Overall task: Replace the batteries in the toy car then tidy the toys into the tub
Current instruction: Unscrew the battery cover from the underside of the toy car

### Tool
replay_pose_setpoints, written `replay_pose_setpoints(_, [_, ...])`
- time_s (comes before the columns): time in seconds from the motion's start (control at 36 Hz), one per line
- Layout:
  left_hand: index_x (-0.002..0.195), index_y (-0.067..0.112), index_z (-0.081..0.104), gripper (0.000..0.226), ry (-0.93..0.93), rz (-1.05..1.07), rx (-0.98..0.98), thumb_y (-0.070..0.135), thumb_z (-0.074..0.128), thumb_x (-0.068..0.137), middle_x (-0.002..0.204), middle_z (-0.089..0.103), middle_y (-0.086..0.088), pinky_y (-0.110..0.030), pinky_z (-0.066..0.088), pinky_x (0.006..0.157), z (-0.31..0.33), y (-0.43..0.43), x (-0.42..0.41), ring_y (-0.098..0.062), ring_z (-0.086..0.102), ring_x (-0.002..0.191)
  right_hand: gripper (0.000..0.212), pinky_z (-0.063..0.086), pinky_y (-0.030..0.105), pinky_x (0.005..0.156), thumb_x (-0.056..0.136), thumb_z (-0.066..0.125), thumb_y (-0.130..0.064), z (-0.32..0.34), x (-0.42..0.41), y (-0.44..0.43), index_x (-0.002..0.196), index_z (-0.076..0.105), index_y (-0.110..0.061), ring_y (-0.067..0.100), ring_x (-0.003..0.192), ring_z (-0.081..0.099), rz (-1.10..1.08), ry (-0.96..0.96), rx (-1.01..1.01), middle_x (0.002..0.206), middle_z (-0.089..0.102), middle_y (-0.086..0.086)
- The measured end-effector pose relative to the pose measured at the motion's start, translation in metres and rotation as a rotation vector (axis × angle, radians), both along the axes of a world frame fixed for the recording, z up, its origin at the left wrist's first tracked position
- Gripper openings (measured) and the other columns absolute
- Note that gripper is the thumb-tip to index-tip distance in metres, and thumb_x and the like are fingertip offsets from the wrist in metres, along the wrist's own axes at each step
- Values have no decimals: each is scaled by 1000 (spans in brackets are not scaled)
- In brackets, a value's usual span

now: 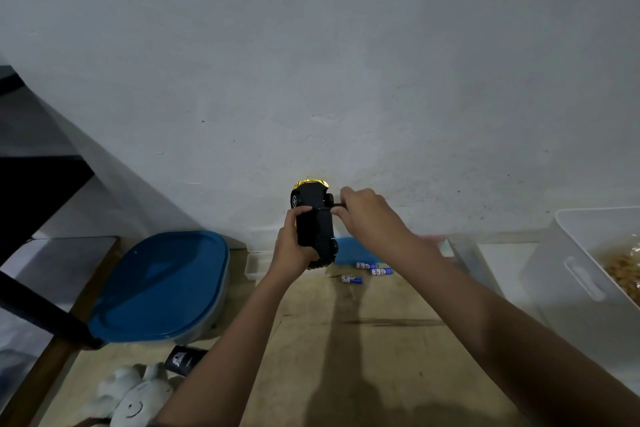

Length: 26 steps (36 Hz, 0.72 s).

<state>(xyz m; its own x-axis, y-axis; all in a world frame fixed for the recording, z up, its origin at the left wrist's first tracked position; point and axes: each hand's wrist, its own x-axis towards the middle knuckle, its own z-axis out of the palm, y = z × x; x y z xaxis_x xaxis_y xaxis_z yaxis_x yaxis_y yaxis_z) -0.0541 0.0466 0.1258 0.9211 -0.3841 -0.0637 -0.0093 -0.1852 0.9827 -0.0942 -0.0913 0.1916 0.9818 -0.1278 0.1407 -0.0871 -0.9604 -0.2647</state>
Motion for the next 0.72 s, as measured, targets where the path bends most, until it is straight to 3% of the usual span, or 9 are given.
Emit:
replay_pose_setpoints(0.06, [125, 17, 39, 72, -1, -16, -8, -26, 55, 69, 99, 46, 13, -29, 53, 57, 2, 0, 0, -4, 51, 83, 13, 46, 36, 66, 92, 53, -12, -2, -1, 2, 104, 54, -7, 33, 83, 58, 61, -60, 1, 97, 56, 14])
replay_pose_setpoints(0.11, [125, 19, 38, 74, -11, -27, -5, -25, 56, 69, 101, 46, 13, -30, 53, 58, 2, -1, 0, -4, 51, 85, 18, 50, 39, 66, 87, 55, -3, -3, -3, 2, 104, 56, -9, 33, 79, 58, 87, -85, 6, 100, 51, 11])
replay_pose_setpoints(0.22, [125, 20, 38, 75, -25, -17, -2, -25, 56, 68, 106, 45, 7, -32, 53, 61, 2, 0, 0, -5, 50, 87, 28, 43, 34, 64, 96, 47, -25, 1, -4, 2, 118, 48, -8, 30, 81, 56, 42, -111, 36, 106, 49, 11])
replay_pose_setpoints(0.28, [125, 20, 37, 75, -17, -9, -9, -26, 56, 68, 107, 44, 5, -31, 53, 61, 3, 0, -1, -4, 50, 87, 29, 35, 32, 62, 99, 38, -30, 2, -3, 2, 111, 47, -5, 28, 75, 49, 13, -92, -3, 97, 51, 13])
replay_pose_setpoints(0.36, [126, 19, 37, 76, -25, -10, -8, -26, 57, 68, 110, 44, 2, -33, 54, 63, 4, -1, -2, -3, 50, 87, 19, 34, 31, 62, 98, 42, -18, 2, -3, 3, 103, 53, -3, 26, 75, 48, 7, -124, 66, 95, 53, 14])
replay_pose_setpoints(0.47, [128, 16, 37, 76, -23, -2, -15, -26, 58, 68, 115, 42, -2, -32, 53, 62, 8, -4, -4, -3, 50, 89, 19, 50, 34, 74, 86, 55, 3, 3, -5, 8, 103, 58, -5, 25, 88, 52, 39, -178, 179, 103, 47, 10])
replay_pose_setpoints(0.61, [129, 16, 37, 76, -39, 35, -11, -24, 59, 68, 111, 43, 1, -29, 53, 59, 11, -2, -4, 0, 49, 87, 25, 34, 30, 62, 99, 36, -22, 8, -3, 8, 106, 50, -2, 25, 75, 46, -41, -71, 68, 89, 43, 10])
replay_pose_setpoints(0.67, [129, 16, 38, 76, -39, 38, -5, -24, 60, 68, 111, 43, 1, -32, 53, 62, 13, -2, -5, 0, 48, 87, 29, 30, 29, 62, 100, 32, -21, 10, -1, 8, 103, 53, -1, 28, 75, 48, -53, -41, 19, 84, 45, 12])
replay_pose_setpoints(0.72, [129, 16, 37, 75, -13, 40, -15, -24, 59, 70, 110, 43, 1, -33, 52, 62, 15, -3, -6, -1, 48, 86, 20, 34, 30, 64, 97, 42, -15, 9, -1, 7, 100, 56, -1, 26, 78, 48, -32, -77, 83, 89, 52, 14])
